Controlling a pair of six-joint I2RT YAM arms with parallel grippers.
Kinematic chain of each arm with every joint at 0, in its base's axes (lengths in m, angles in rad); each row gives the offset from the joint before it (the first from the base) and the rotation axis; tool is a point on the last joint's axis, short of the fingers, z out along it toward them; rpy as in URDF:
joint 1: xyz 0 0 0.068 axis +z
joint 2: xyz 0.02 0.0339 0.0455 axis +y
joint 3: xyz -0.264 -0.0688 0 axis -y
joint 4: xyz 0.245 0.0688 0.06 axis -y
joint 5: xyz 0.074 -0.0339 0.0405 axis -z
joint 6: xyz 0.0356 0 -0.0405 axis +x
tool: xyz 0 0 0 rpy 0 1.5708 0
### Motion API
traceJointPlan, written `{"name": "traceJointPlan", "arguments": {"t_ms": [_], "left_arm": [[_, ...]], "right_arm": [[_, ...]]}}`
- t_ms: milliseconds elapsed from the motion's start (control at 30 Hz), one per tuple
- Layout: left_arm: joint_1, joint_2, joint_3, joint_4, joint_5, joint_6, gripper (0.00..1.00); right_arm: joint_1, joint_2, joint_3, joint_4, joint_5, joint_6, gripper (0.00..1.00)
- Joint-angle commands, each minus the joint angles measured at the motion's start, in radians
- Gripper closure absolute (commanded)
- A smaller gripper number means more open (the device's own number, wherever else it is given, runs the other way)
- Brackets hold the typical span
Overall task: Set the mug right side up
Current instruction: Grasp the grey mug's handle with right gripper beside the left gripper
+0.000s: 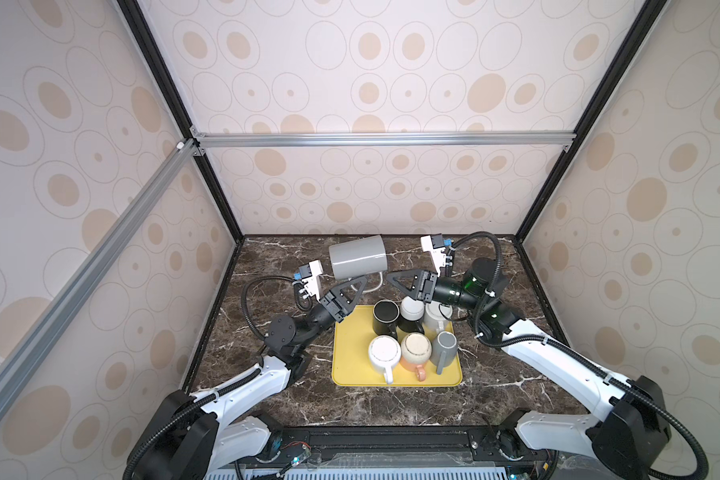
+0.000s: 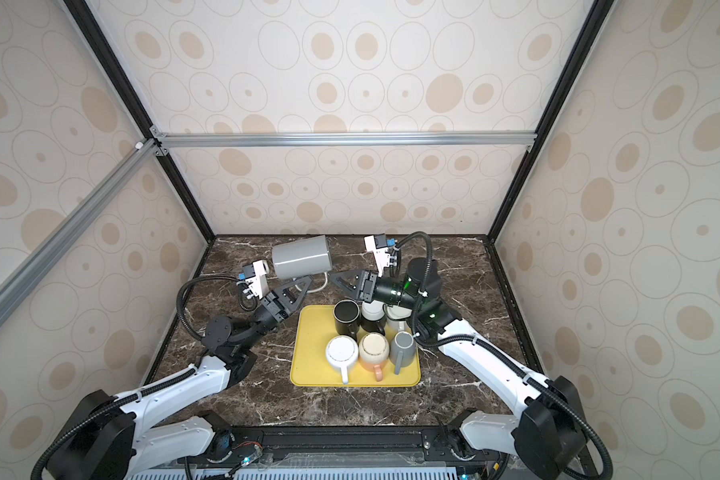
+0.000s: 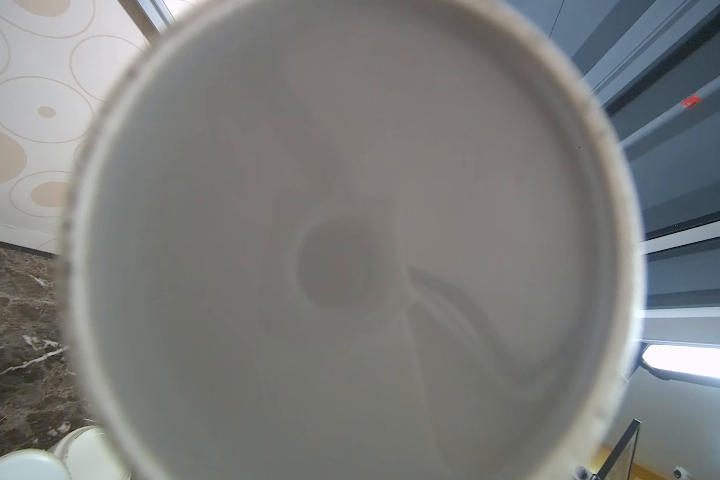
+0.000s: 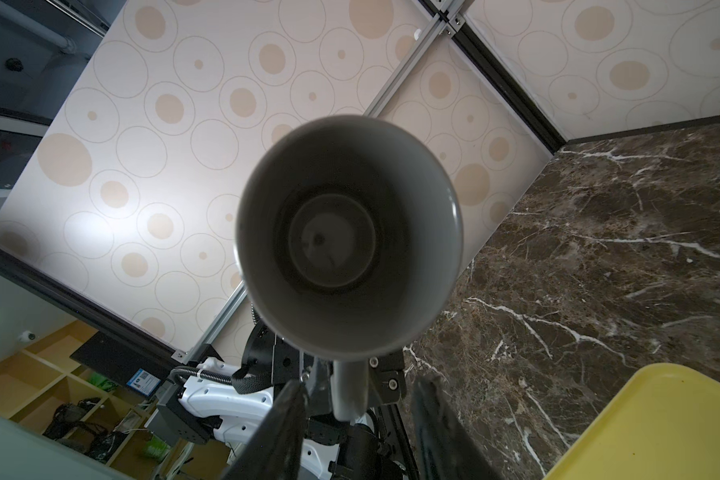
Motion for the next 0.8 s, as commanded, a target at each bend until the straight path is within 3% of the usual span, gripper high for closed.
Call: {"name": "traceJointPlan", "arguments": {"t_ms": [0, 767], "left_arm": [[0.007, 0.001, 0.015, 0.246, -0.02, -0.04, 1.0], [0.0, 0.032, -0.001, 0.288, -0.028, -0.05, 1.0]], "right_arm": [[0.017, 0.03, 0.006, 0.08, -0.017, 0.037, 0.57], [0.074, 0.111, 0.073, 0.092, 0.012, 0.028, 0.62]]}}
